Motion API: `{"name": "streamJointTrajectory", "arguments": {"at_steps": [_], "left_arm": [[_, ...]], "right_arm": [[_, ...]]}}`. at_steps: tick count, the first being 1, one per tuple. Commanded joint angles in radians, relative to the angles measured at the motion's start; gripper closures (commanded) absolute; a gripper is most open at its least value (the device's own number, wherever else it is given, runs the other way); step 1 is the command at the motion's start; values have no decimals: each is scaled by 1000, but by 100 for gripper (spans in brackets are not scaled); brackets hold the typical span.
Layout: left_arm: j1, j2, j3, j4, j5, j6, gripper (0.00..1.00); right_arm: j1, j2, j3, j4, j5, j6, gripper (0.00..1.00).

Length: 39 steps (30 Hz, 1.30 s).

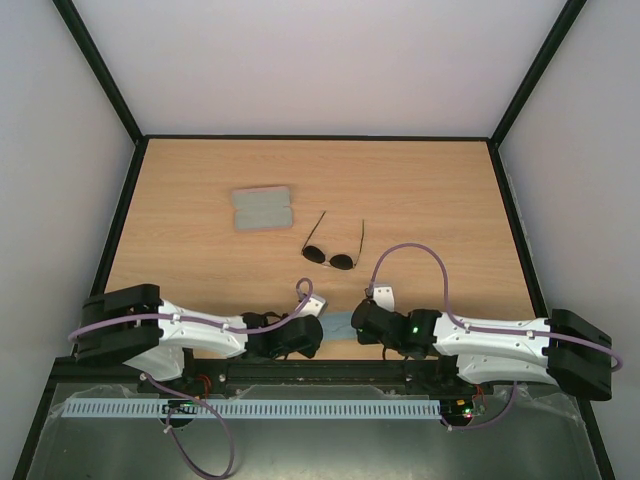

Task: Organize the sunglasses
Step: Fold the glasses cleaning cloth at the center of the board.

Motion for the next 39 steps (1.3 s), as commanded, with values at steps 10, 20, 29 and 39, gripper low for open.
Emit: {"name": "streamJointTrajectory", "arguments": {"at_steps": [10, 20, 29, 39], "left_arm": [[-41, -4, -18, -10, -41, -35, 76], [-102, -46, -5, -80, -71, -90, 72], [-81, -125, -25, -117, -93, -114, 63], [81, -175, -71, 20, 88, -37, 62]], "right_arm": [[55, -1, -25, -59, 61, 75, 93], [128, -57, -23, -159, 89, 154, 92], [139, -181, -22, -195, 58, 167, 79], [80, -257, 54, -282, 100, 104, 73]]}}
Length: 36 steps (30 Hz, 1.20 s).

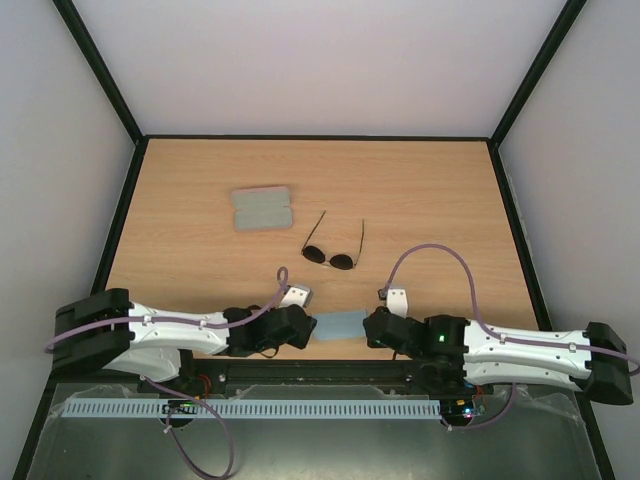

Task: Organize the sunglasses
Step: Fold the glasses cleaning cloth at the center of the board, then pick up the glasses cleaning cloth from the center of the board.

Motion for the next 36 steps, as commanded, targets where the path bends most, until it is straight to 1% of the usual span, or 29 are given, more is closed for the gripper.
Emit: {"name": "streamJointTrajectory", "arguments": {"at_steps": [1, 5, 9, 16, 20, 25, 27, 30, 36], "left_arm": [[31, -29, -11, 57, 86, 34, 62], [34, -24, -20, 92, 133, 25, 62], [35, -16, -39, 138, 159, 8, 62], [35, 1, -71, 196, 177, -25, 60], [35, -1, -84, 203, 169, -32, 58], [35, 3, -76, 186, 157, -23, 56], [35, 4, -77, 183, 149, -23, 54], [39, 2, -81, 177, 142, -22, 52], [52, -10, -92, 180, 143, -20, 51]], "right_arm": [[-51, 2, 45, -82, 23, -46, 73], [-93, 67, 39, -29, -25, -88, 73], [-114, 141, 42, -7, -41, -105, 73], [-133, 186, 40, 48, -85, -144, 73], [-147, 207, 27, 82, -106, -159, 69], [-174, 245, 17, 120, -120, -185, 68], [-186, 261, 17, 129, -122, -193, 67], [-206, 280, 8, 151, -138, -204, 67], [-222, 334, -2, 193, -167, -216, 70]]}}
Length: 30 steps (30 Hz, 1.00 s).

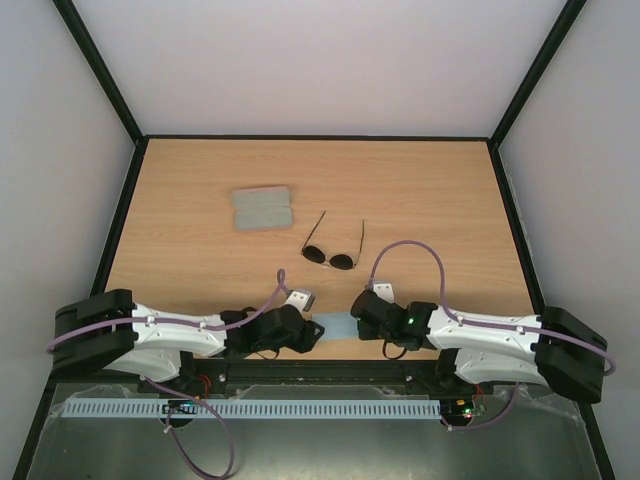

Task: Organize the sunglasses
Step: Pick up the glasses cleaning cloth from the center of the board.

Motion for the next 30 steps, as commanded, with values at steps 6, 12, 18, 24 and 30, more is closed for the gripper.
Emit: {"name": "streamJointTrajectory", "arguments": {"at_steps": [6, 12, 18, 24, 30], "left_arm": [[16, -26, -26, -2, -15, 2, 51], [17, -47, -34, -11, -16, 2, 51], [17, -63, -44, -11, -16, 1, 52], [17, -55, -46, 1, -3, -2, 52], [17, -32, -47, 16, 4, -6, 52]], "right_arm": [[-10, 70, -34, 47, -35, -9, 72], [-10, 95, -42, 72, -48, -4, 78], [-10, 102, -46, 78, -55, 3, 87], [-9, 53, -55, 45, -30, 14, 84], [-9, 40, -55, 20, -7, 10, 76]]}}
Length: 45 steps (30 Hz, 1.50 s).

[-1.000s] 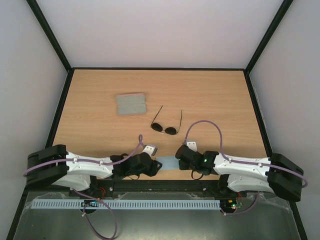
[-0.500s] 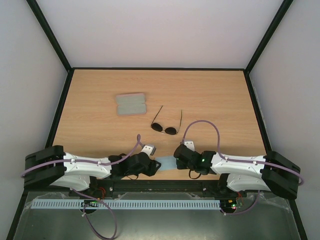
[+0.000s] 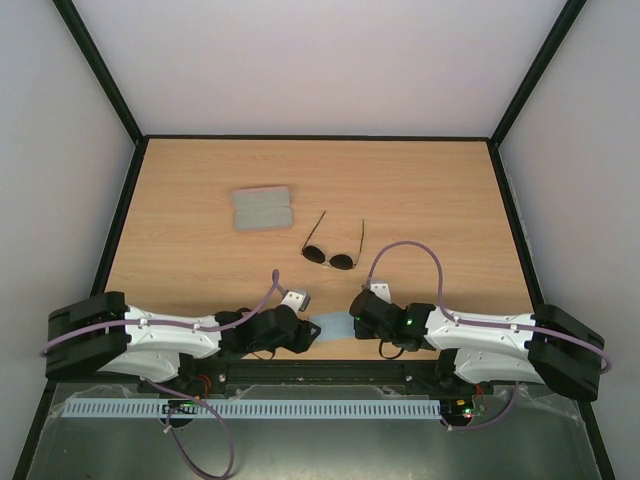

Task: Organize the sunglasses
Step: Pick up the glasses cleaning cloth from the center of the board.

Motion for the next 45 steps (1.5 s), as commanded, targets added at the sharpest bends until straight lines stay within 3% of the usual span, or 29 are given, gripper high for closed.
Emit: {"name": "streamJointTrajectory", "arguments": {"at_steps": [1, 18, 24, 40, 45], "left_arm": [[6, 17, -11, 16, 1, -5, 52], [5, 67, 13, 29, 10, -13, 53], [3, 128, 26, 43, 4, -23, 55], [-3, 202, 69, -18, -40, -27, 96], [0, 193, 85, -27, -57, -20, 98]], "right_arm": [[-3, 0, -28, -96, 20, 8, 78], [-2, 39, -23, -85, 33, 4, 98], [-2, 51, -21, -64, 15, -3, 99], [-3, 33, -26, -52, 7, -12, 99], [-3, 36, -11, -35, -9, -23, 99]]}}
